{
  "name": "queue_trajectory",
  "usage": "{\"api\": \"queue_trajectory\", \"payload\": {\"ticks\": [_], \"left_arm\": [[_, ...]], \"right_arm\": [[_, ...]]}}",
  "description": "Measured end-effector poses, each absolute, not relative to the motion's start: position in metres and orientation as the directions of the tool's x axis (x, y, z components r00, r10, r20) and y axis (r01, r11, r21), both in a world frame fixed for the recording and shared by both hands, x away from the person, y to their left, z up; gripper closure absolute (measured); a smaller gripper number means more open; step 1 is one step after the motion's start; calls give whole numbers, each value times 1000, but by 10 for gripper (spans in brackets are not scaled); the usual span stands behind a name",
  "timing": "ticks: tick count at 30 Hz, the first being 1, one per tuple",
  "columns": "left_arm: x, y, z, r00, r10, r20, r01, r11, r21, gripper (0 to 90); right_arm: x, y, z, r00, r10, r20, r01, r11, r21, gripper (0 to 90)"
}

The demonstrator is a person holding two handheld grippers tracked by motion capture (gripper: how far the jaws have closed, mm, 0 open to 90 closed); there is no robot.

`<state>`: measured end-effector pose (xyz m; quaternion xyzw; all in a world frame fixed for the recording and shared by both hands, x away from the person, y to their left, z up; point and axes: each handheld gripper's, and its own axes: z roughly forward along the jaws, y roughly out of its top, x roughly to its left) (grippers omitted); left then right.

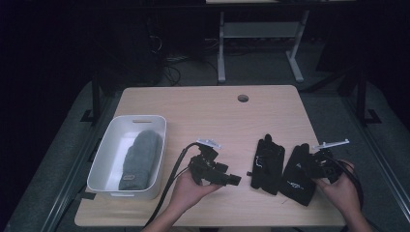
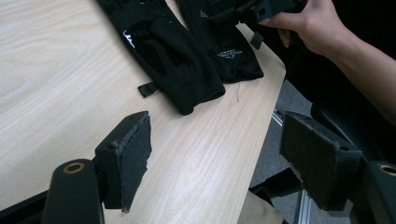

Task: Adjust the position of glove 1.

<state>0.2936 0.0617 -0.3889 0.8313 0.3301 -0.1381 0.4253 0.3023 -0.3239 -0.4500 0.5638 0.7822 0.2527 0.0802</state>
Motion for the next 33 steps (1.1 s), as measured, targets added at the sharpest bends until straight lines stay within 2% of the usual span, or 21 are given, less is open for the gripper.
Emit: {"api": "queue_trajectory", "payload": {"ticks": [5, 8, 13, 17, 23, 33], "left_arm": [[292, 60, -390, 745, 429, -511, 666, -422, 615, 252], [291, 58, -392, 742, 426, -518, 669, -422, 612, 252], [289, 56, -393, 746, 419, -518, 665, -427, 612, 252], [289, 59, -391, 746, 423, -515, 665, -425, 614, 252], [291, 64, -389, 744, 433, -509, 666, -418, 618, 253], [290, 63, -390, 744, 436, -506, 666, -424, 614, 253]], "right_arm": [[299, -315, -452, -387, 920, 66, 812, 307, 496, 485], [298, -312, -453, -386, 921, 55, 810, 309, 499, 517], [298, -309, -451, -390, 919, 60, 815, 314, 487, 673], [300, -306, -449, -381, 921, 77, 830, 304, 468, 734], [301, -311, -444, -378, 920, 106, 833, 288, 472, 753], [299, -308, -410, -399, 904, 156, 804, 263, 533, 755]]}}
